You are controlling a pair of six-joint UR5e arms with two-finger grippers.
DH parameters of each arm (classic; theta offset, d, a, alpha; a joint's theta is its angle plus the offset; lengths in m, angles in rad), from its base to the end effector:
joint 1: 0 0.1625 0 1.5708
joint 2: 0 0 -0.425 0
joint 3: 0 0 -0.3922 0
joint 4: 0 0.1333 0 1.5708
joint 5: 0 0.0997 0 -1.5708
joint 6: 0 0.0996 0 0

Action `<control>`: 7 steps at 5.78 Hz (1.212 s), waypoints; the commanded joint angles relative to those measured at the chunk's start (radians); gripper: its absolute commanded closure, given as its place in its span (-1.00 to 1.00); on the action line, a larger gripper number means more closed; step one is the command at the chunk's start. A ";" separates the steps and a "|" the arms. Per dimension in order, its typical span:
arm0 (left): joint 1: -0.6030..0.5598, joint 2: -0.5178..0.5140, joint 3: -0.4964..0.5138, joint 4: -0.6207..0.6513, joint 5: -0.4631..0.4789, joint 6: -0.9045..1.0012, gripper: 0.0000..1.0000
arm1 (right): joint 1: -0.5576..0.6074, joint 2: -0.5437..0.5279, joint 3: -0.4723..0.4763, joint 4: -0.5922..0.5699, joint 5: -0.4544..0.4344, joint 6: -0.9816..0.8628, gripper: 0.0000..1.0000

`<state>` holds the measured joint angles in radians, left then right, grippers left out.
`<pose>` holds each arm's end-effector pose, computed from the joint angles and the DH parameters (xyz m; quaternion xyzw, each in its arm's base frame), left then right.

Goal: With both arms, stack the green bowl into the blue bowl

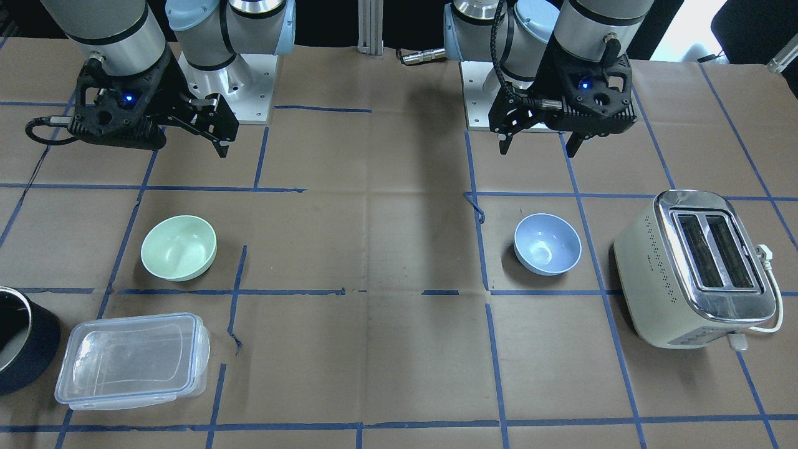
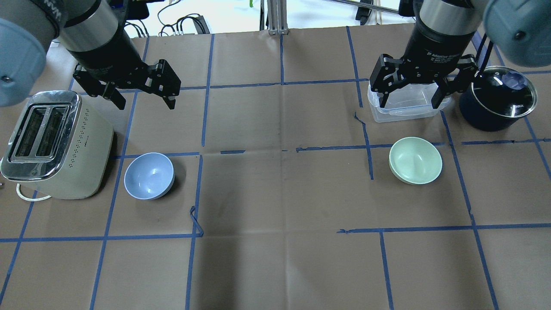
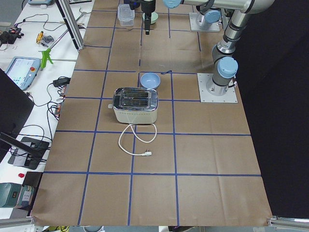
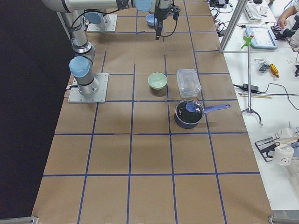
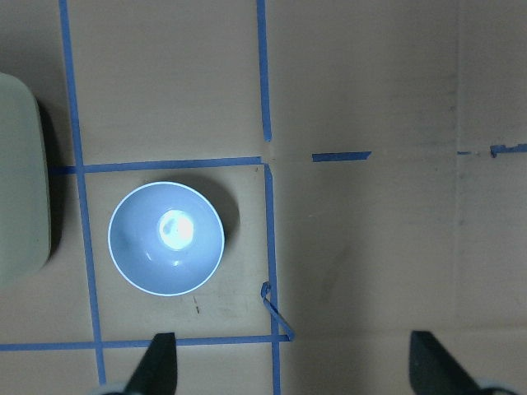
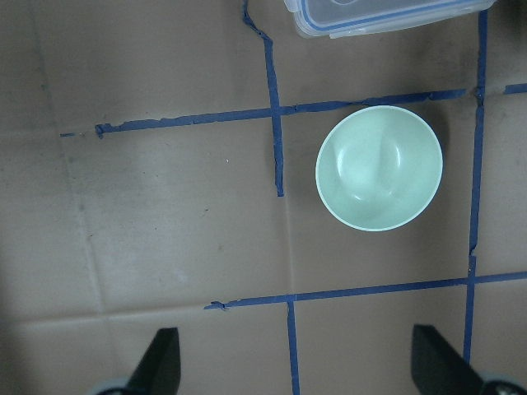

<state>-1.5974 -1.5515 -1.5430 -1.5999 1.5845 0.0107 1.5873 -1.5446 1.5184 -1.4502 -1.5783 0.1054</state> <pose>-0.1448 -0.4814 0.5081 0.0186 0.9998 -0.0090 0.0068 0.1407 -0.4908 0.4891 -0.0442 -0.9979 -0.0469 0.0066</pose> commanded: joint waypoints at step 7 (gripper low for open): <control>0.155 -0.025 -0.436 0.354 -0.001 0.176 -0.97 | -0.395 -0.025 0.320 -0.276 -0.014 -0.487 -1.00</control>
<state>-1.4685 -1.5685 -1.8566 -1.3722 1.5847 0.1386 1.2200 -1.5691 1.7771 -1.6588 -1.5952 -0.3505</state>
